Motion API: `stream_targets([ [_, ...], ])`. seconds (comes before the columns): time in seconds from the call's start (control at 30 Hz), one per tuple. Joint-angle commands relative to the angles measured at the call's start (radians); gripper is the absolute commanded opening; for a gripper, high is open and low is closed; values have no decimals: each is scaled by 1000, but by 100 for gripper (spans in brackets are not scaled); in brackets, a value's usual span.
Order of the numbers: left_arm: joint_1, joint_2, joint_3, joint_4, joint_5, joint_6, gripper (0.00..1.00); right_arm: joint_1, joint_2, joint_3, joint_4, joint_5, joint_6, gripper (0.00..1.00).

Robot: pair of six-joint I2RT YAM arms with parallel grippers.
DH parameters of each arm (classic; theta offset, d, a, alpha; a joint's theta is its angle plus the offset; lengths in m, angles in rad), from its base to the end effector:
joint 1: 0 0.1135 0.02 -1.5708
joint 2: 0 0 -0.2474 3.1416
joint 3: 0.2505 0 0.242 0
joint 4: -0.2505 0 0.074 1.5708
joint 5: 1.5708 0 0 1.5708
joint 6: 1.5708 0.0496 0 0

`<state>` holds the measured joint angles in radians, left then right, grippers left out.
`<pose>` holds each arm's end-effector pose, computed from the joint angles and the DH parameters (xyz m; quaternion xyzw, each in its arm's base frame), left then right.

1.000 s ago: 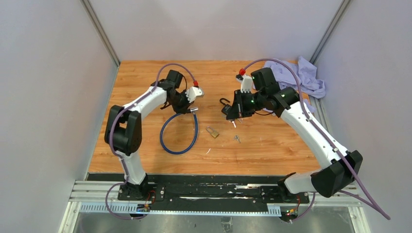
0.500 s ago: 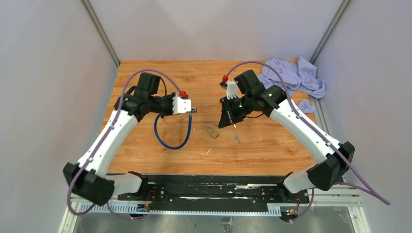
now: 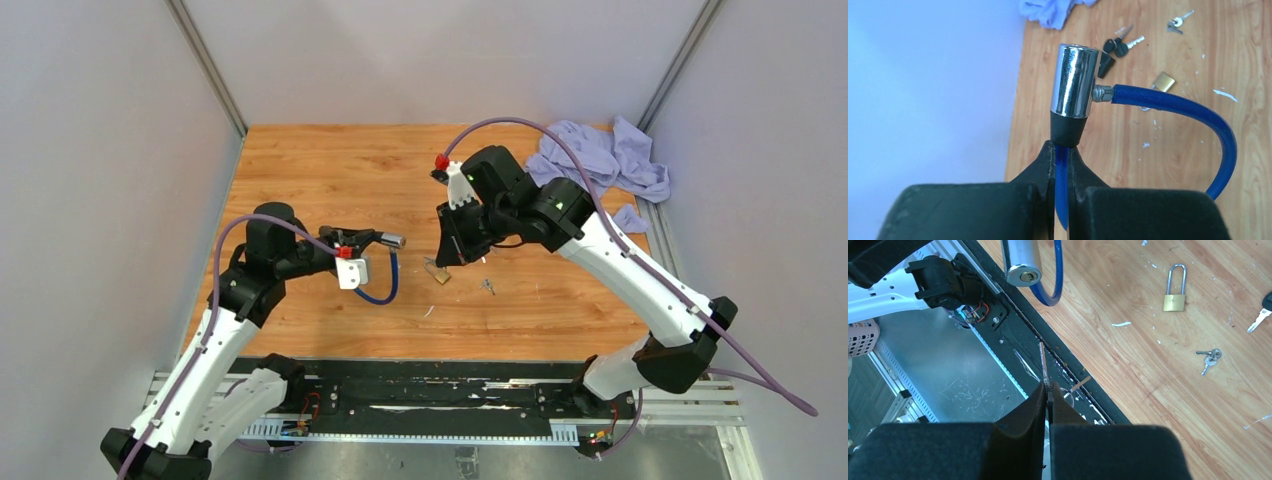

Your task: Unlock with the key

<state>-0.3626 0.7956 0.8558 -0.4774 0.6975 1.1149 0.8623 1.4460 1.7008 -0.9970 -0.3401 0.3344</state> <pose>0.1567 -0.0935 0.3188 0.6682 0.4569 -0.0781 0.5819 0.1761 0.2309 0.3945 -0.3011 0.8532 0.3515 0.2406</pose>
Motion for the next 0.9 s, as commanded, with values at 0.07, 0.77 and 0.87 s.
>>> stream_targets([
  [0.07,-6,-46,-4,139,97,1,0,68,21,71,-39,84,38,1],
  [0.77,-25,-107,-48,90,132,139,0,93,45,123,4,16,48,0],
  [0.87,-24,-107,-48,80,129,149,0,94,38,116,23,-8,52,1],
])
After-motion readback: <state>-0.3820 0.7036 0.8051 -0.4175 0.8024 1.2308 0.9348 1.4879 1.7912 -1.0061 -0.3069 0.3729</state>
